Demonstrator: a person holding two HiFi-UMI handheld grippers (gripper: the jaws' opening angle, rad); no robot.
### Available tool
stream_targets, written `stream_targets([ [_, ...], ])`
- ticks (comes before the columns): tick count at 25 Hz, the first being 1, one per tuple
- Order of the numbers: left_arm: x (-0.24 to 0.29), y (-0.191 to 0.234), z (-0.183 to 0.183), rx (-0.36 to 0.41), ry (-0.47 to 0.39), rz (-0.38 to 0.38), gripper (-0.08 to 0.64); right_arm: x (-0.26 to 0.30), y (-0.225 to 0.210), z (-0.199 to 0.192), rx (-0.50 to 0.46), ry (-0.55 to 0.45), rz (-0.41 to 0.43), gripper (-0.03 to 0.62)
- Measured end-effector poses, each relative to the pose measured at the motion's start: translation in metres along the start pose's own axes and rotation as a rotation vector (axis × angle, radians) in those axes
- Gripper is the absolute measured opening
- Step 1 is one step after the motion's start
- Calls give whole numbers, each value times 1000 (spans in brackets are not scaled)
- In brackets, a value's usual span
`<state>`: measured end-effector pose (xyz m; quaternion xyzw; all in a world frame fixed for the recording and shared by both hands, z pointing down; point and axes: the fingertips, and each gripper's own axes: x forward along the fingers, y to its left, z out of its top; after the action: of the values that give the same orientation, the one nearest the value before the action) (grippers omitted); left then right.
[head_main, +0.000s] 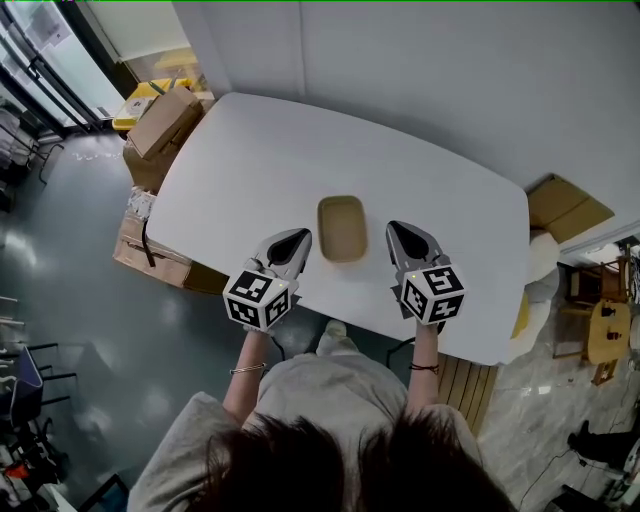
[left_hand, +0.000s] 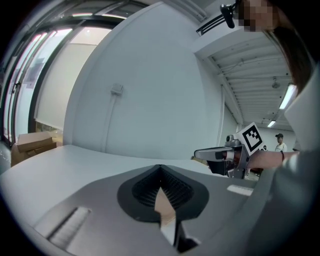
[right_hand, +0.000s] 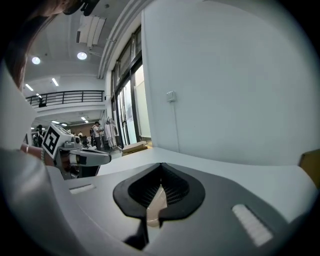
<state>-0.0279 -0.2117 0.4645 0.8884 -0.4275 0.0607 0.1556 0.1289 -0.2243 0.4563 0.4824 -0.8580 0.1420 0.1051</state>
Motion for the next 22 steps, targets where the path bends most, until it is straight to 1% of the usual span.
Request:
stream_targets([
  [2,5,4,-4,-8,9,6,-10,8,-2,-2,36,19,31,12],
  [4,8,10,-7,-19,19,15,-9,16,-1,-4,45,43,57,13],
  [8,11,20,-12,-39,38,24,-10,29,0,-8,48,68,67,13],
  [14,19,31,-22,-62,80,-2,-10,46,0,-15,78,103,57,14],
  [22,33,38,-38,-94,151,-48,-9,56,-10,-28,112,132,10,12],
])
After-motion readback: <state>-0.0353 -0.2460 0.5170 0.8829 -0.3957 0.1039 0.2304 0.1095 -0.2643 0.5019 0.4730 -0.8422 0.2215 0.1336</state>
